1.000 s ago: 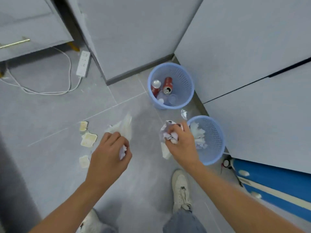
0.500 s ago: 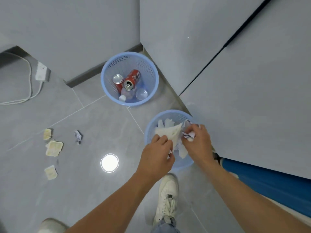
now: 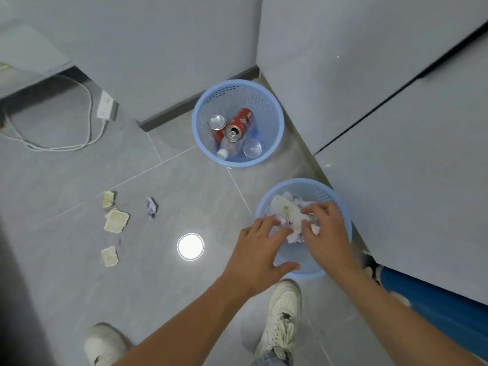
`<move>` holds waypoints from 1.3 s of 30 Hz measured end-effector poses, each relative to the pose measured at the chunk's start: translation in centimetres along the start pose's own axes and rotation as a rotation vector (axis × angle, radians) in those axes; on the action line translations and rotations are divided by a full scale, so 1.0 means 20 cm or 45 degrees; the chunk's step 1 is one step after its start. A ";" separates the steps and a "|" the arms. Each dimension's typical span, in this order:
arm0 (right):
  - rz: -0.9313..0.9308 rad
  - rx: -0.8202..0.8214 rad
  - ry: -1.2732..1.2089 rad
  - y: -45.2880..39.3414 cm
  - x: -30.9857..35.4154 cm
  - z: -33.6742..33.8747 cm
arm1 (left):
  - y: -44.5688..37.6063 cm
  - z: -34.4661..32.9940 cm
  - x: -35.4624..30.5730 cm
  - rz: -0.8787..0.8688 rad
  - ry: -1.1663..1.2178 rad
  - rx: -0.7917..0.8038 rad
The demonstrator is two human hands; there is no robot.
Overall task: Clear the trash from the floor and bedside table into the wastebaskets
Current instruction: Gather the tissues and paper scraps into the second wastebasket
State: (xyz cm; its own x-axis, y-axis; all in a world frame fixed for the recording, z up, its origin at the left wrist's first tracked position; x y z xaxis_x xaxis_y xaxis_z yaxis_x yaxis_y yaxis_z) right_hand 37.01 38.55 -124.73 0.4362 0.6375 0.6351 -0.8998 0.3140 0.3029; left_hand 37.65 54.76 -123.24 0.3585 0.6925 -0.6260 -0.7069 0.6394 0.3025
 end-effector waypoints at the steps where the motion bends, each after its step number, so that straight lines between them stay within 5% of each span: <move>1: 0.050 0.008 -0.018 0.01 0.09 -0.04 | 0.07 0.07 0.05 0.026 0.005 -0.064; 8: 0.344 0.379 -0.079 0.10 0.83 -0.71 | 0.72 0.48 0.69 0.318 -0.058 -0.352; 16: 0.495 0.654 0.087 0.28 1.42 -1.52 | 1.49 0.74 1.48 0.717 -0.073 -0.391; 26: 0.314 0.743 0.497 0.32 1.52 -2.02 | 1.95 0.71 1.98 0.952 0.058 -0.195; 32: 0.355 0.787 0.732 0.09 1.38 -2.26 | 1.79 0.50 2.36 1.193 0.165 -0.021; 39: 0.451 0.739 0.813 -0.31 1.19 -2.55 | 1.42 0.12 2.75 1.295 0.374 -0.115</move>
State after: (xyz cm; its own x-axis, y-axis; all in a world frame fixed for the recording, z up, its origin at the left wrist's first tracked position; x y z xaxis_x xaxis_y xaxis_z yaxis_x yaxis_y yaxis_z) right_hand 53.38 87.71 -147.77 -0.0987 0.9490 0.2996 -0.7681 -0.2641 0.5833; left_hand 38.62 111.80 -147.35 -0.5794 0.7720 -0.2613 -0.6385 -0.2306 0.7342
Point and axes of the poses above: each hand's wrist, its own y-axis away from the middle knuckle, its own z-axis out of the back of the hand, x = y × z, the point moved 10 cm from there along -y, towards the middle knuckle, and after that the axes turned 2 degrees about -y, right-handed, at the moved point
